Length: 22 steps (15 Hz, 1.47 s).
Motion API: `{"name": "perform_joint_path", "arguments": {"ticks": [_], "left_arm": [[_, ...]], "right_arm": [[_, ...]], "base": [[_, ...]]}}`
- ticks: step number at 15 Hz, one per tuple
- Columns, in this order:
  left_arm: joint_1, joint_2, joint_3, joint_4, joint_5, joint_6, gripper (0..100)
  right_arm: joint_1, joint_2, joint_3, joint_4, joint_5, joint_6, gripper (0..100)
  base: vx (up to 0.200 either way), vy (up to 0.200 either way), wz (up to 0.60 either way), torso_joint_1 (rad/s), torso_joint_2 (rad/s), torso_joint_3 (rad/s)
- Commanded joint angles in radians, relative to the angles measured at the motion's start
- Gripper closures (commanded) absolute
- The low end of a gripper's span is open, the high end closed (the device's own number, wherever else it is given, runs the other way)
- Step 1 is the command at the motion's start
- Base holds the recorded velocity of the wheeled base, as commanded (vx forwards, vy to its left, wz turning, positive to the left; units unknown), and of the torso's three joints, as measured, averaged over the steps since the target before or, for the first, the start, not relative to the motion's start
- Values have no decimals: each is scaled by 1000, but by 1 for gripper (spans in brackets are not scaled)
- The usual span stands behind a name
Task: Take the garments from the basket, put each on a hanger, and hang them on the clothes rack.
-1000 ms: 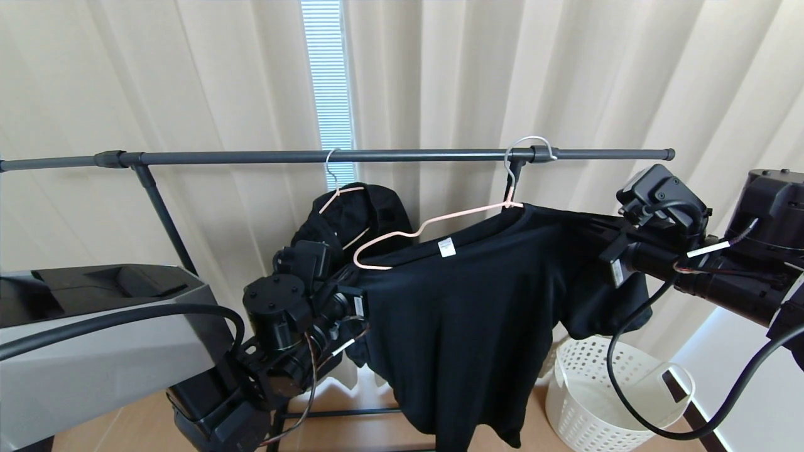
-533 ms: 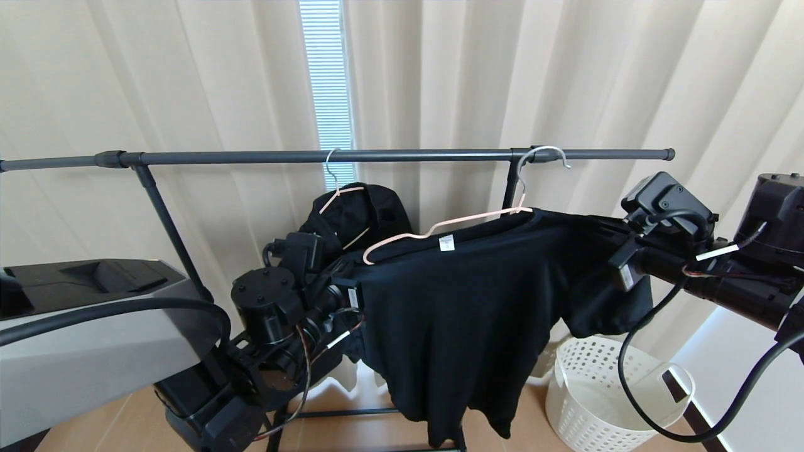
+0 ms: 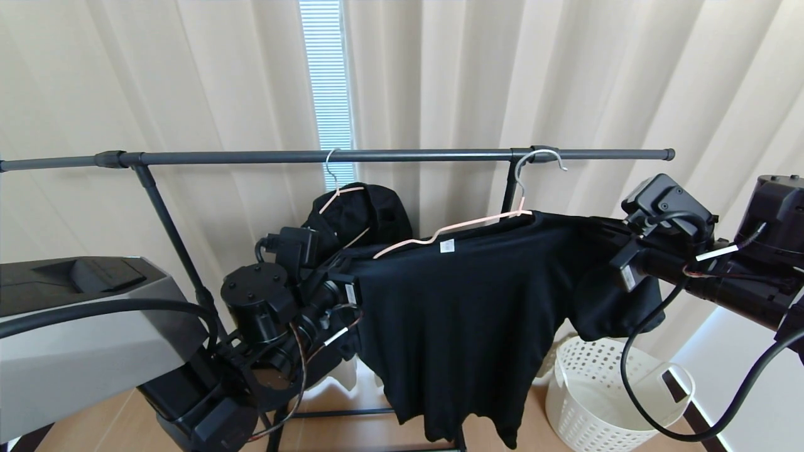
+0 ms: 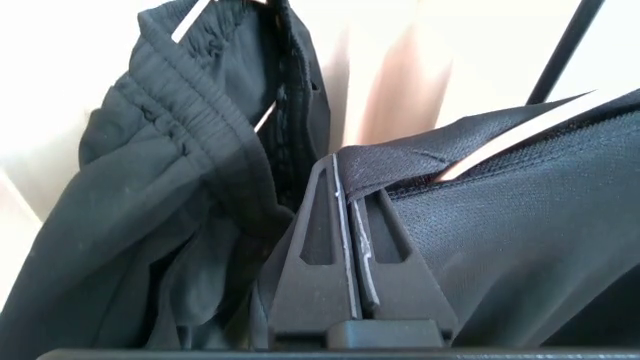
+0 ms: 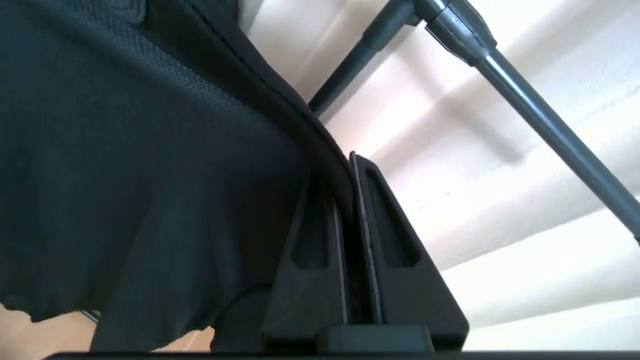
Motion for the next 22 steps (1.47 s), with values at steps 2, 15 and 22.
{"name": "perform_joint_path", "arguments": {"ticks": [2, 15, 22], "left_arm": [[-9, -36, 10, -1, -1, -1, 100], [-122, -97, 82, -5, 7, 48, 100], [-207, -145, 115, -5, 14, 48, 100]], "right_arm": [[3, 12, -1, 0, 1, 1, 100], [115, 52, -4, 1, 24, 91, 100], [177, 105, -8, 0, -24, 129, 100]], "base": [[0, 0, 0, 0, 0, 0], [0, 0, 0, 0, 0, 0], [0, 0, 0, 0, 0, 0]]}}
